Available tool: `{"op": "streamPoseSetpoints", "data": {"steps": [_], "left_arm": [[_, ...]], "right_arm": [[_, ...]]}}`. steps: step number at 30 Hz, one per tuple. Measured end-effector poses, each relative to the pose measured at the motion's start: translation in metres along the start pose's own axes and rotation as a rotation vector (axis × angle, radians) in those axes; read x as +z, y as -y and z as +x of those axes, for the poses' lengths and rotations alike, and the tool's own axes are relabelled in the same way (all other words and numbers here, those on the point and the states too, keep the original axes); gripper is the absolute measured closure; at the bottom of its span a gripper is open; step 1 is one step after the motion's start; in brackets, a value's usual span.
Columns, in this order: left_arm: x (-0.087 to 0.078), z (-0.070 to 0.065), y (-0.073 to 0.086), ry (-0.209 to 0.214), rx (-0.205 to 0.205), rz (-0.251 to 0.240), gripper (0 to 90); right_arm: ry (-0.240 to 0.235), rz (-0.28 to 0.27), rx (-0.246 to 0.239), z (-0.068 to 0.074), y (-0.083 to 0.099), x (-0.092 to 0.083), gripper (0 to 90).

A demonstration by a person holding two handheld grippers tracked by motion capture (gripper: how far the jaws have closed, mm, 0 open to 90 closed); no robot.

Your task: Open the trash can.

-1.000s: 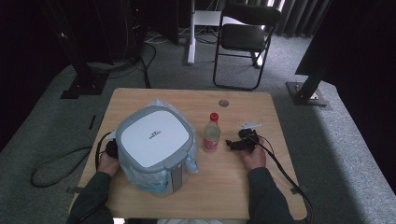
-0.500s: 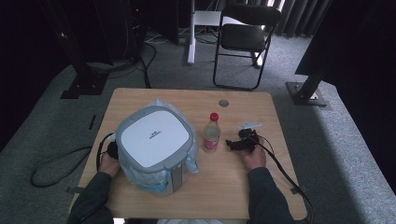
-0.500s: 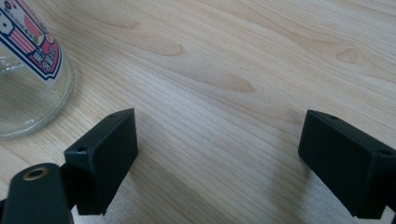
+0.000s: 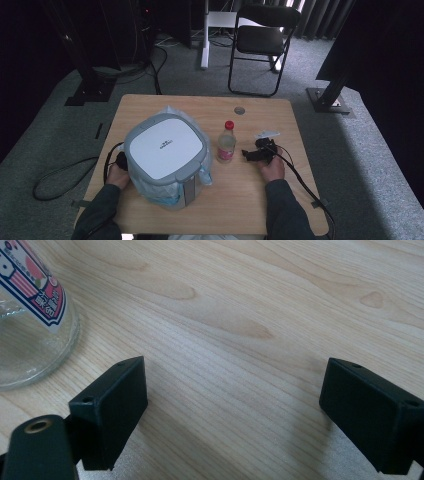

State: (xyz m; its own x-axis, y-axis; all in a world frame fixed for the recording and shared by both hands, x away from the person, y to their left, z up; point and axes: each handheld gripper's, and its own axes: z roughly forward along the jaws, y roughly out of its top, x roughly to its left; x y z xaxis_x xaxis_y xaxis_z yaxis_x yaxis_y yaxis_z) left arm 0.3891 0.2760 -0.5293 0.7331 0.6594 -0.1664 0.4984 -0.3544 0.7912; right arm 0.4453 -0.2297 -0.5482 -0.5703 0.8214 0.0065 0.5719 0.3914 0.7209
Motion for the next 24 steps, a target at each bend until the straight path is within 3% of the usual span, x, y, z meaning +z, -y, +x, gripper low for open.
{"op": "streamPoseSetpoints", "data": {"steps": [9,16,24], "left_arm": [[0.0023,0.0009,0.0026,0.000,-0.005,0.004,90.0],[0.0074,0.0009,0.0055,-0.013,-0.002,0.036,90.0],[0.0078,0.0012,0.0072,-0.009,-0.013,0.022,90.0]], "right_arm": [[0.000,0.001,0.000,-0.0001,0.0000,-0.0001,11.1],[0.000,0.000,0.000,-0.0001,0.0000,0.0000,11.0],[0.000,0.000,-0.001,-0.0002,-0.0001,0.0001,11.1]]}}
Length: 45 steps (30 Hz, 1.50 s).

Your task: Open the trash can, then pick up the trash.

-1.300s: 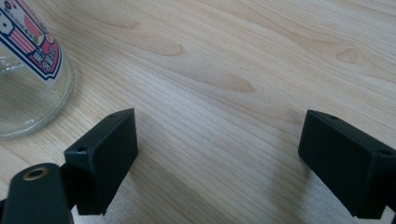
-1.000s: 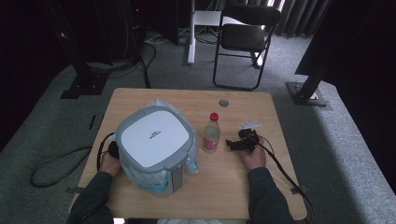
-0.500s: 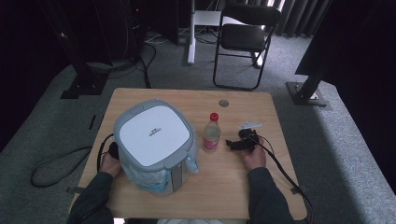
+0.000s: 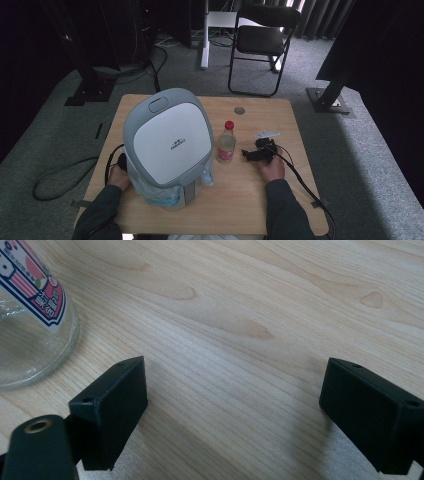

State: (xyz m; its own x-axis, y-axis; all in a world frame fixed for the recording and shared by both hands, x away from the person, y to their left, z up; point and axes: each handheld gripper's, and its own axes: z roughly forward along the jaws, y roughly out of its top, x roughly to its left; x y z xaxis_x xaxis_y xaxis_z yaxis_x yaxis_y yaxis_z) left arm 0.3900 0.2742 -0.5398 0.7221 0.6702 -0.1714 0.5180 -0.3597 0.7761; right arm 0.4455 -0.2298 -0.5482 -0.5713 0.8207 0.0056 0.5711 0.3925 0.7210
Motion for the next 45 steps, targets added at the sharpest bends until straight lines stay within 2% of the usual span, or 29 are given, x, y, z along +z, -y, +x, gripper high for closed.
{"op": "streamPoseSetpoints", "data": {"steps": [10,13,14,15,18,19,20,22,24,26,27,29,33,34,45], "left_arm": [[0.000,0.001,0.001,0.007,-0.012,-0.008,90.0],[0.000,0.001,0.002,0.008,-0.015,-0.010,90.0],[0.000,0.001,0.002,0.007,-0.016,-0.011,90.0],[0.000,0.001,0.002,0.006,-0.015,-0.012,90.0],[0.000,0.000,0.002,0.004,-0.017,-0.014,90.0],[0.000,0.000,0.002,0.003,-0.016,-0.013,90.0],[0.000,0.000,0.002,0.004,-0.017,-0.014,90.0],[0.000,0.001,0.002,0.005,-0.017,-0.014,90.0],[0.000,0.001,0.002,0.005,-0.017,-0.014,90.0],[0.000,0.001,0.002,0.005,-0.017,-0.015,90.0],[0.000,0.001,0.002,0.004,-0.017,-0.015,90.0],[0.000,0.001,0.002,0.004,-0.017,-0.015,90.0],[0.000,0.000,0.002,0.003,-0.017,-0.016,90.0],[0.000,0.000,0.002,0.003,-0.017,-0.016,90.0],[0.000,0.000,0.003,0.003,-0.016,-0.018,90.0]], "right_arm": [[-0.002,0.001,-0.001,0.000,0.000,0.000,11.2],[-0.004,-0.009,-0.002,-0.001,0.001,-0.001,15.4],[0.008,-0.014,0.009,0.000,0.002,-0.003,22.9],[0.008,-0.014,0.009,0.000,0.002,-0.003,22.9],[0.020,-0.008,0.021,0.000,0.003,-0.007,31.3],[0.027,0.005,0.029,0.001,0.002,-0.009,40.1],[0.024,0.020,0.031,0.001,0.001,-0.012,44.8],[-0.010,0.013,0.043,0.002,-0.001,-0.018,45.8],[-0.019,-0.022,0.028,0.004,-0.005,-0.026,51.0],[-0.049,-0.050,0.031,0.005,-0.011,-0.035,53.5],[-0.067,-0.064,0.035,0.007,-0.014,-0.040,53.4],[-0.076,-0.100,0.021,0.011,-0.021,-0.049,52.5],[-0.089,-0.129,0.001,0.019,-0.036,-0.065,49.2],[-0.103,-0.150,-0.007,0.021,-0.043,-0.072,48.8],[-0.168,-0.225,-0.050,0.038,-0.065,-0.096,44.2]]}}
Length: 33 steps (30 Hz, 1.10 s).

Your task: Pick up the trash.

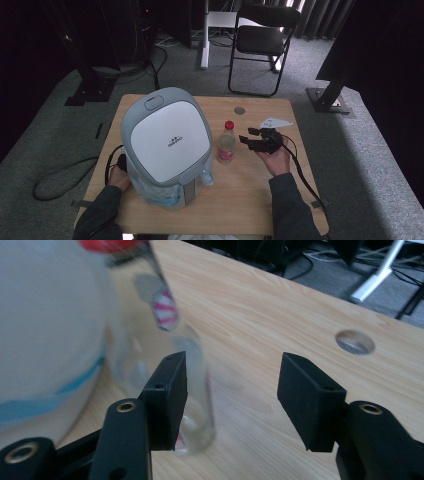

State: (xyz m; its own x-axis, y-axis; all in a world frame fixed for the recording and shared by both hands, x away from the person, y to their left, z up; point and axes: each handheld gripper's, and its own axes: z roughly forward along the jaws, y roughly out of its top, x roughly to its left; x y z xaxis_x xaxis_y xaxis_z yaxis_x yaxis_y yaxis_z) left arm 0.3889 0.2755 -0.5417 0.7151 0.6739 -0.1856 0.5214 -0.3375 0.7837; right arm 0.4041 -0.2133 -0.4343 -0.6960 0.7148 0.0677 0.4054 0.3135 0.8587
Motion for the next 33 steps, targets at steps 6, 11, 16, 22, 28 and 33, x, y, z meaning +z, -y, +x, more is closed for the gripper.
{"op": "streamPoseSetpoints", "data": {"steps": [6,11,16,22,28,33], "left_arm": [[0.000,0.000,0.000,0.001,-0.001,-0.001,90.0],[0.000,0.000,0.000,0.000,-0.001,-0.001,90.0],[0.000,0.000,0.000,0.000,-0.001,-0.001,90.0],[0.000,0.000,0.000,0.001,-0.001,-0.002,90.0],[0.000,0.000,0.000,0.001,-0.001,-0.002,90.0],[0.000,0.000,0.000,0.002,-0.002,-0.002,90.0]], "right_arm": [[-0.056,-0.040,-0.010,0.009,-0.010,-0.006,45.9],[-0.109,-0.077,-0.031,0.018,-0.019,-0.006,46.2],[-0.127,-0.099,-0.048,0.025,-0.027,-0.001,45.1],[-0.161,-0.130,-0.026,0.022,-0.034,0.013,48.9],[-0.175,-0.125,-0.037,0.023,-0.035,0.022,55.9],[-0.162,-0.135,-0.057,0.025,-0.037,0.024,58.6]]}}
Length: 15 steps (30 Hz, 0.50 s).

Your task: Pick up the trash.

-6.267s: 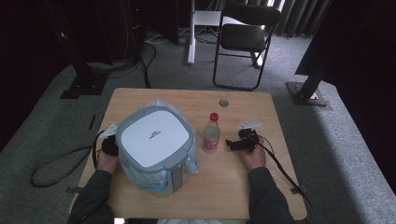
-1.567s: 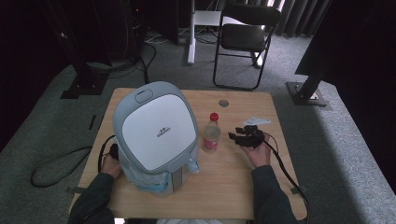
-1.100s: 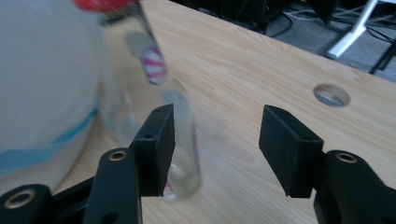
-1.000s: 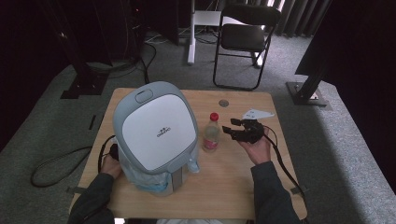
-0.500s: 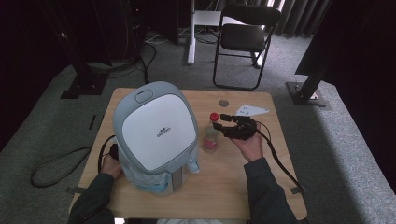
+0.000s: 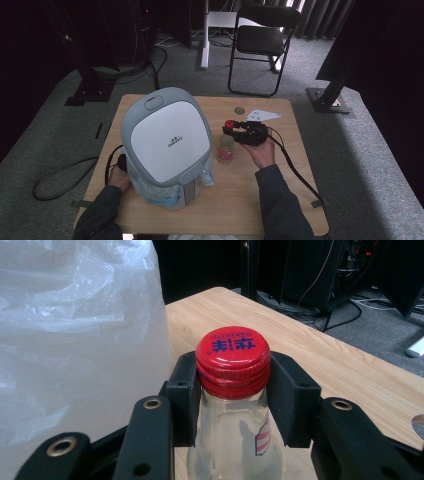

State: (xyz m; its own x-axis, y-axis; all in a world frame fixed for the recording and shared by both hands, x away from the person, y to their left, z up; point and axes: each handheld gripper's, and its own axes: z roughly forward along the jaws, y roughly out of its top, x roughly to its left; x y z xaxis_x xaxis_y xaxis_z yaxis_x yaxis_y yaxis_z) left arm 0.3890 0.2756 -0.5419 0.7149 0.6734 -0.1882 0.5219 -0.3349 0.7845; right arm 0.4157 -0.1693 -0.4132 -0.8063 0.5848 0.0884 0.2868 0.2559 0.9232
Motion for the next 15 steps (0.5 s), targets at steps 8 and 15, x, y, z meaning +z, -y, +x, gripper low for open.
{"op": "streamPoseSetpoints", "data": {"steps": [8,15], "left_arm": [[-0.0001,0.0003,0.0000,0.000,0.001,0.001,90.0],[-0.0001,0.0005,0.0000,0.001,0.001,0.002,90.0]], "right_arm": [[0.015,0.014,-0.034,-0.0001,-0.0043,0.0024,60.5],[0.027,0.013,-0.035,-0.0034,-0.0069,0.0038,61.2]]}}
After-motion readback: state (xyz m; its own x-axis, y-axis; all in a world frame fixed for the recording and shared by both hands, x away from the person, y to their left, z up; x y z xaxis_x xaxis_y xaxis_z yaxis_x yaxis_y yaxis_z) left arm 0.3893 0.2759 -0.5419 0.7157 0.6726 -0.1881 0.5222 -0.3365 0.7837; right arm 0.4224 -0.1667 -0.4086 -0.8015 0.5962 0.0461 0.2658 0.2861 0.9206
